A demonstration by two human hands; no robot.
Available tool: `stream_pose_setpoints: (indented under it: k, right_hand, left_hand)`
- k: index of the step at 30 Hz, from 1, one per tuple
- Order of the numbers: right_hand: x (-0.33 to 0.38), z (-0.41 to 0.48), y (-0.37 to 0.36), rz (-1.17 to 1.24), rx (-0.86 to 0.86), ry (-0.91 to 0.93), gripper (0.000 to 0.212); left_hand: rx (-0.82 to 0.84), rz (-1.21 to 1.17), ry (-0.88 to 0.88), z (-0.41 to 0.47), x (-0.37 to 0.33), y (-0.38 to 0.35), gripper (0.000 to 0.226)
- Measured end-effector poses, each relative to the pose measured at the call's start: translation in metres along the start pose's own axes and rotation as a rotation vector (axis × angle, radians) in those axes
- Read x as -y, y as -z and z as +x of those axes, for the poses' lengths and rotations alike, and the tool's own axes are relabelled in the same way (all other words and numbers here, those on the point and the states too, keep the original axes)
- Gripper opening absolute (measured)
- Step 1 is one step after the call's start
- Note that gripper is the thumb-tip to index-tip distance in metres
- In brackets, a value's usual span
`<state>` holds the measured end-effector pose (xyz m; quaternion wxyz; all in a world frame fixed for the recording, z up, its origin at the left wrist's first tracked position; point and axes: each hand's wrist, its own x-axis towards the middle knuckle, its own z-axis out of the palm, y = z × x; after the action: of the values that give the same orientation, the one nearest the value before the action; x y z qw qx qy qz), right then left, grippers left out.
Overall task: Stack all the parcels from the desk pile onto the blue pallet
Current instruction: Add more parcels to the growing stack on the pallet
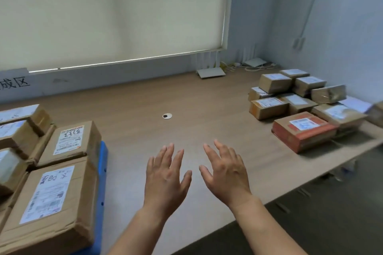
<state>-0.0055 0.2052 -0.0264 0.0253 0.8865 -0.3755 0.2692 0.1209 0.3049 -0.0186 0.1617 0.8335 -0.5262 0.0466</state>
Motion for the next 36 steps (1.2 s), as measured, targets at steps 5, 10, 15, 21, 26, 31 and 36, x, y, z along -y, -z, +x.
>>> stream_pose_setpoints:
  k: [5, 10, 15, 21, 26, 31, 36]
  right_hand:
    - [-0.081, -0.013, 0.025, -0.035, -0.034, -0.075, 0.052]
    - [-0.143, -0.026, 0.045, -0.098, -0.073, -0.139, 0.05]
    - [-0.191, -0.033, 0.055, -0.106, -0.035, -0.236, 0.05]
    - [-0.249, -0.034, 0.054, -0.124, -0.025, -0.306, 0.049]
    - [-0.303, -0.003, 0.043, -0.132, 0.007, -0.362, 0.046]
    - [-0.349, 0.048, 0.027, -0.131, 0.072, -0.322, 0.043]
    - [-0.394, 0.118, 0.005, -0.074, 0.117, -0.284, 0.044]
  left_hand:
    - [0.015, -0.071, -0.059, 0.012, -0.081, -0.026, 0.071]
    - [0.087, -0.05, -0.119, 0.022, -0.142, -0.043, 0.063]
    - [0.149, -0.001, -0.178, 0.042, -0.189, -0.06, 0.064]
    - [0.209, -0.013, -0.232, 0.074, -0.237, -0.092, 0.064]
    - [0.207, -0.051, -0.242, 0.126, -0.276, -0.126, 0.065]
    - [0.193, -0.1, -0.213, 0.185, -0.3, -0.146, 0.066]
    - [0.177, -0.114, -0.144, 0.255, -0.315, -0.164, 0.065]
